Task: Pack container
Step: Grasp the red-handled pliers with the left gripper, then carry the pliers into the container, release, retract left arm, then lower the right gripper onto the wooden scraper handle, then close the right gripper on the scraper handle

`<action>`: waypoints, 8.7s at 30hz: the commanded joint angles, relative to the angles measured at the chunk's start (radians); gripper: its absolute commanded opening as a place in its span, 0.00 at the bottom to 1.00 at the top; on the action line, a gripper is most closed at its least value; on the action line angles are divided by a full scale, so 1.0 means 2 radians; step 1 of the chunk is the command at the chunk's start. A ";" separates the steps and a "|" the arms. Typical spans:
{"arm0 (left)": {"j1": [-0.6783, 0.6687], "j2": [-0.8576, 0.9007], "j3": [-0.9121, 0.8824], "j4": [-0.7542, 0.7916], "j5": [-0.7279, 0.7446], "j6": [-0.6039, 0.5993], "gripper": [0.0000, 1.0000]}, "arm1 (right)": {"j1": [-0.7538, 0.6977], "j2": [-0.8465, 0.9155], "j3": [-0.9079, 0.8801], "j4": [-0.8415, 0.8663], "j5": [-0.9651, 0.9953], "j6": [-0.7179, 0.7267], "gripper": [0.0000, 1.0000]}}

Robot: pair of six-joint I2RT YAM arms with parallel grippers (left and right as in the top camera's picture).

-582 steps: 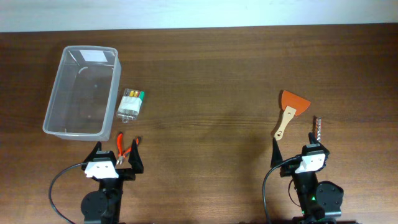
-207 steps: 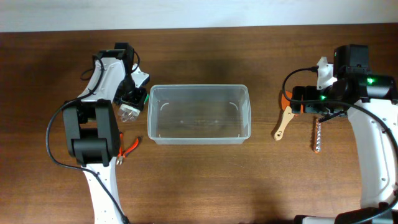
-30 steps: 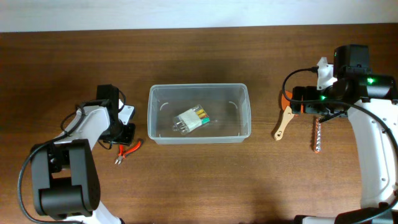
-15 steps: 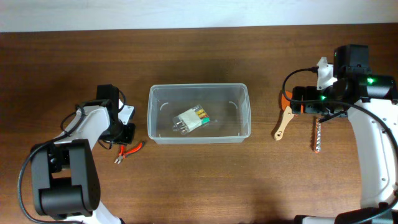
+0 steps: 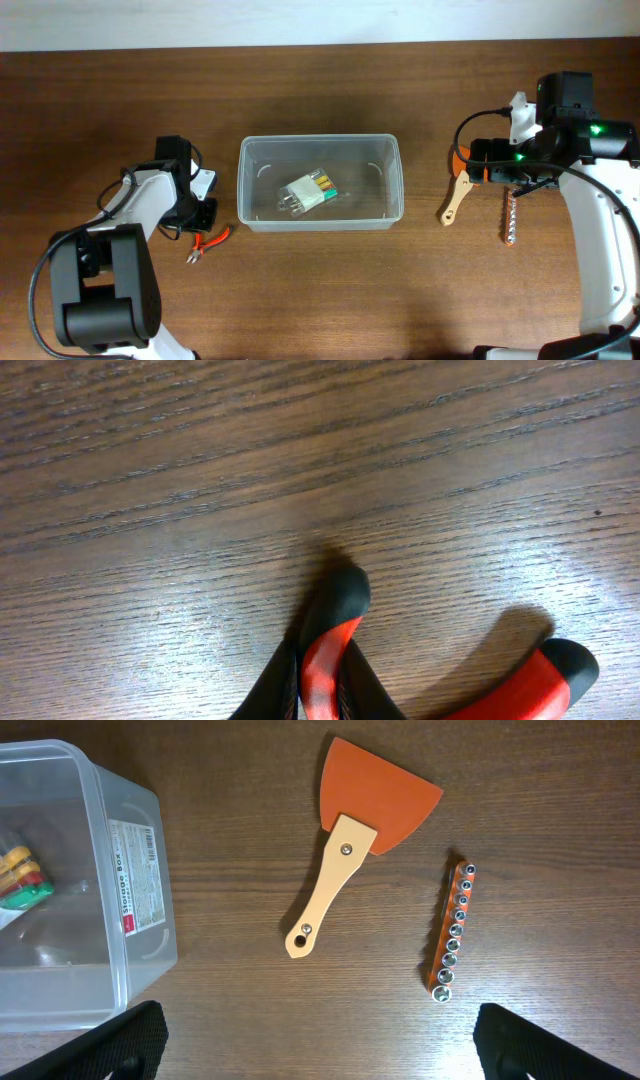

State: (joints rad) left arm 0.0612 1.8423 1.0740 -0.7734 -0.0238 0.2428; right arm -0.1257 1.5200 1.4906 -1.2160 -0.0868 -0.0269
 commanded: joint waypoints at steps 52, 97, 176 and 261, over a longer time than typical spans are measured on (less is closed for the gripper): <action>-0.282 0.124 0.314 -0.090 0.023 0.174 0.02 | 0.000 0.002 0.009 -0.002 0.005 0.002 0.99; 0.079 -0.051 0.418 -0.171 0.035 -0.028 0.99 | 0.000 -0.061 0.093 -0.133 0.142 0.254 0.99; 0.079 -0.051 0.418 -0.171 0.037 -0.030 0.99 | 0.033 0.232 -0.148 0.191 -0.003 0.284 0.88; 0.079 -0.051 0.418 -0.169 0.036 -0.029 0.99 | 0.033 0.226 -0.123 0.188 0.024 0.264 0.04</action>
State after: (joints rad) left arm 0.2173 1.7447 1.9095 -1.1152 0.0349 0.1959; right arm -0.0635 1.9404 1.2167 -0.8600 -0.0467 0.5827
